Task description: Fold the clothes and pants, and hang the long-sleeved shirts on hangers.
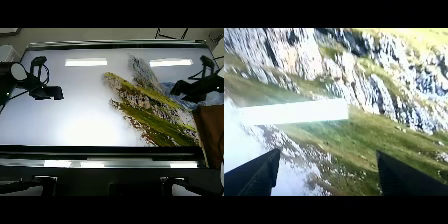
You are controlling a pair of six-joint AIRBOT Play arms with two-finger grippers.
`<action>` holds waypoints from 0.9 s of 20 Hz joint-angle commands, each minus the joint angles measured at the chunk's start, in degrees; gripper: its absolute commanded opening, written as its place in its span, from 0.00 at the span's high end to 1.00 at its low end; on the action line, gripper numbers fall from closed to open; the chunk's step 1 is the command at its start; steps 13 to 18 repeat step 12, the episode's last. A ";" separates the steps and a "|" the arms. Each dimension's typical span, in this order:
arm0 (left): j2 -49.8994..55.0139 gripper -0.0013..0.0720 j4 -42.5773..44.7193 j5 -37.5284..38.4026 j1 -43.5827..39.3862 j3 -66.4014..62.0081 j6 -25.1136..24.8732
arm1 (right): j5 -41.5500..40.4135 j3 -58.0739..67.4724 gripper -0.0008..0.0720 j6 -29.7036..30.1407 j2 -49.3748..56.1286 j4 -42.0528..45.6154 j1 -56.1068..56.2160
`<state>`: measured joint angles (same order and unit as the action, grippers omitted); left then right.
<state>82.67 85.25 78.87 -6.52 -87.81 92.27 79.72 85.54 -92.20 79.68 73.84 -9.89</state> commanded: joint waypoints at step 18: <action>0.76 0.01 -1.27 -0.31 -0.11 2.12 -0.81 | 1.31 -0.96 0.07 -1.01 0.57 3.13 3.67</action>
